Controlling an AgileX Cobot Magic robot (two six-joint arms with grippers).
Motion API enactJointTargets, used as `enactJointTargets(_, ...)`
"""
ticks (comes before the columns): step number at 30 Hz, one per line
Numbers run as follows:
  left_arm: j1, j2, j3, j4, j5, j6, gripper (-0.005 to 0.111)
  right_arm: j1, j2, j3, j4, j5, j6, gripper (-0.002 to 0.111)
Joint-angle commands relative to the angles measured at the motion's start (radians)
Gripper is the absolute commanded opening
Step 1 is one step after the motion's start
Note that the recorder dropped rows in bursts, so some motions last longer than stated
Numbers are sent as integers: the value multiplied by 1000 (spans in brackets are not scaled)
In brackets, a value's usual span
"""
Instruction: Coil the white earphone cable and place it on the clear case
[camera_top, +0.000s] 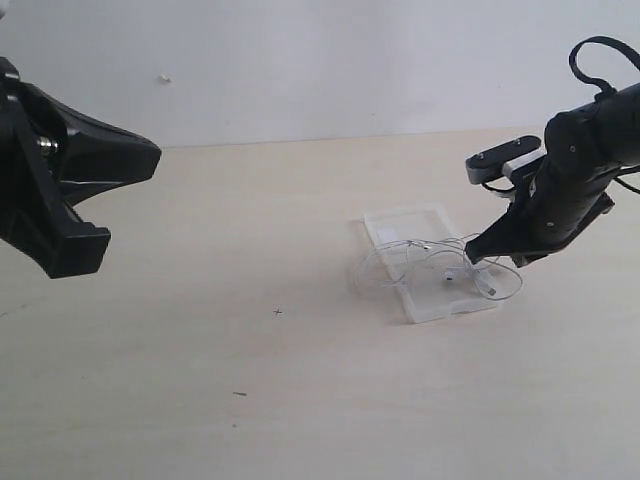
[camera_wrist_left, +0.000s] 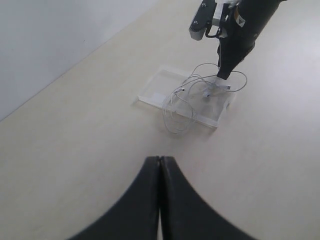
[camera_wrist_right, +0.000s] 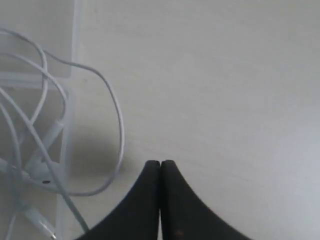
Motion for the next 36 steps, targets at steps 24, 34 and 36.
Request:
enactJointTargets(24, -3, -6, 6, -10, -17, 0, 0, -1, -92, 1, 261, 3, -205, 0)
enactJointTargets(34, -3, -6, 6, -10, -17, 0, 0, -1, -45, 1, 213, 22, -168, 0)
enactJointTargets(36, -3, -6, 6, -10, -21, 0, 0, -1, -45, 1, 300, 22, -244, 0)
